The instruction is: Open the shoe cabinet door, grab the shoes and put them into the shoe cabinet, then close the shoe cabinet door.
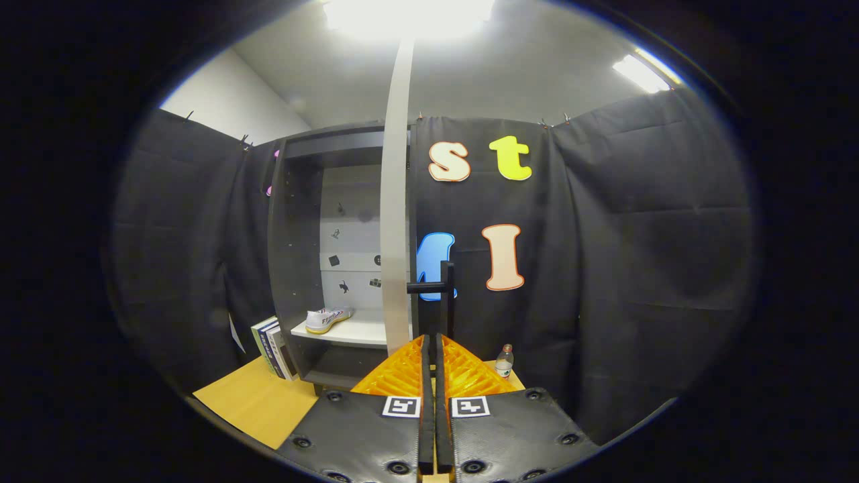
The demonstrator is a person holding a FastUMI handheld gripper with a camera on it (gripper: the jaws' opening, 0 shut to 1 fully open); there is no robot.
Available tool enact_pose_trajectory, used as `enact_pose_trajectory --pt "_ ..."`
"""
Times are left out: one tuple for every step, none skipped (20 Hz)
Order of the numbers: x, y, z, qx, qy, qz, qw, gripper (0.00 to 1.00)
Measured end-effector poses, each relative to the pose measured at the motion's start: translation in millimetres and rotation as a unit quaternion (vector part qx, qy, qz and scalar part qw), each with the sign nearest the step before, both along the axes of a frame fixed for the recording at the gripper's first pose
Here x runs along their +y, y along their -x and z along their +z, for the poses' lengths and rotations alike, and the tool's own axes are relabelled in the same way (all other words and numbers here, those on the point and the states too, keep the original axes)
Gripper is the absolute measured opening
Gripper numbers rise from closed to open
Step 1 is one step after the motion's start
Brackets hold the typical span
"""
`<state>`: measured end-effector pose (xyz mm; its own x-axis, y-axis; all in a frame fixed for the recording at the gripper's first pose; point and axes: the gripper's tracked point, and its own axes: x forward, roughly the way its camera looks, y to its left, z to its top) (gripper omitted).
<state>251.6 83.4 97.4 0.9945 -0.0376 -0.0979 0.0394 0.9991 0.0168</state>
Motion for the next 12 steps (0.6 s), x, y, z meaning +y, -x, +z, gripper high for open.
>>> enact_pose_trajectory --pt "6 3 3 -0.005 -0.020 0.004 1.000 0.04" --pt "9 4 3 -0.002 -0.039 0.003 0.999 0.06" --pt "17 9 3 0.001 -0.058 0.012 0.998 0.07" --pt "23 10 3 0.001 -0.072 0.015 0.997 0.22" --pt "28 13 6 -0.004 -0.078 0.022 0.997 0.38" --pt "35 14 8 -0.009 -0.073 0.032 0.997 0.49" --pt "42 16 10 -0.012 -0.063 0.042 0.997 0.61" --pt "50 19 13 -0.019 -0.047 0.049 0.998 0.73" --pt "60 22 17 -0.029 -0.027 0.053 0.998 0.84" --pt "70 24 17 -0.038 -0.007 0.055 0.998 0.96" --pt "78 23 13 -0.042 0.008 0.055 0.998 0.96" --pt "89 22 8 -0.040 0.018 0.060 0.997 0.96"
